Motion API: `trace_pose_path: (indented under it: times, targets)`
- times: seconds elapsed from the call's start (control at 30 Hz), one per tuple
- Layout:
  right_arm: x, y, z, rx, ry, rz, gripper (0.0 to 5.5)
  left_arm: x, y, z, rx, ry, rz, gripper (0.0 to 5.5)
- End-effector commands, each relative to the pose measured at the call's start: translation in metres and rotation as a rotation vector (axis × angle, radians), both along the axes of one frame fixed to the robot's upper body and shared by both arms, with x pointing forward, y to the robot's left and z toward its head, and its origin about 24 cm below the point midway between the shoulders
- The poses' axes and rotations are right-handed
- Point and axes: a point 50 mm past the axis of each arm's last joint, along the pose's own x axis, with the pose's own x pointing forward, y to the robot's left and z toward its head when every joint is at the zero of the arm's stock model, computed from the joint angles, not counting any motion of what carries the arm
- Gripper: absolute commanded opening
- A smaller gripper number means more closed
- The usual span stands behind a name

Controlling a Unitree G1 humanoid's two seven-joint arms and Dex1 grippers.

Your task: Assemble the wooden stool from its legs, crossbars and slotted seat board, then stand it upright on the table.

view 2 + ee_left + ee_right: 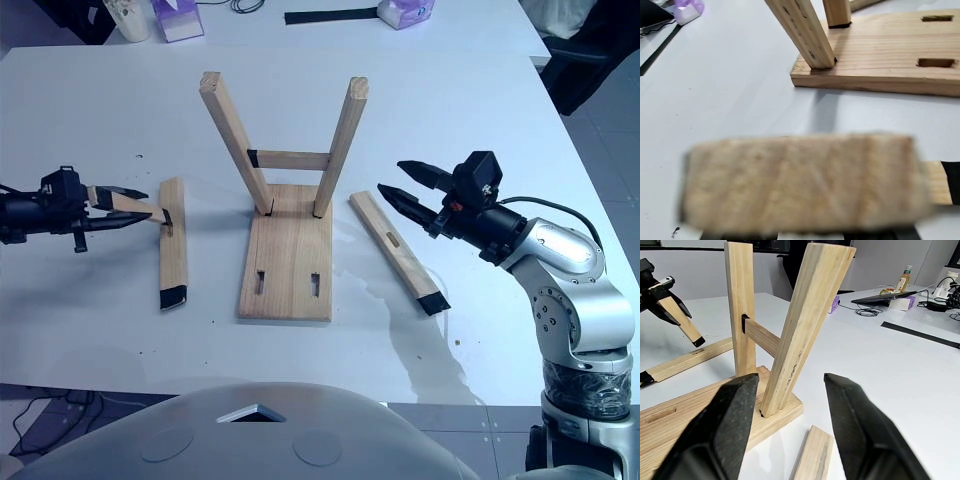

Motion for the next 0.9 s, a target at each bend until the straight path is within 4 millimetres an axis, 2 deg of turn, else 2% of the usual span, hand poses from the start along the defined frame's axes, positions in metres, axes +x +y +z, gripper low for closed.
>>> trace_pose_path:
  times: [0.03,0.33,0.73,0.83,0.9]
  targets:
    - [0.003,0.002,0.003,-0.006,-0.015,0.013,2.4,-0.005,0.0,-0.006,0.019,0.036,-0.015,1.3]
    - [0.01,0.007,0.003,-0.013,-0.013,0.067,2.4,-0.011,-0.001,-0.025,0.041,0.048,-0.011,1.3]
    - [0.008,0.01,-0.001,-0.015,-0.006,0.08,2.4,0.006,-0.002,-0.012,0.063,0.015,-0.035,1.3]
    - [0.007,0.011,-0.002,-0.014,-0.002,0.082,2.4,0.006,-0.002,-0.019,0.073,0.081,-0.054,1.3]
    - [0.008,0.012,-0.003,-0.028,0.002,0.093,2.4,0.0,-0.005,-0.024,0.04,0.196,-0.073,1.3]
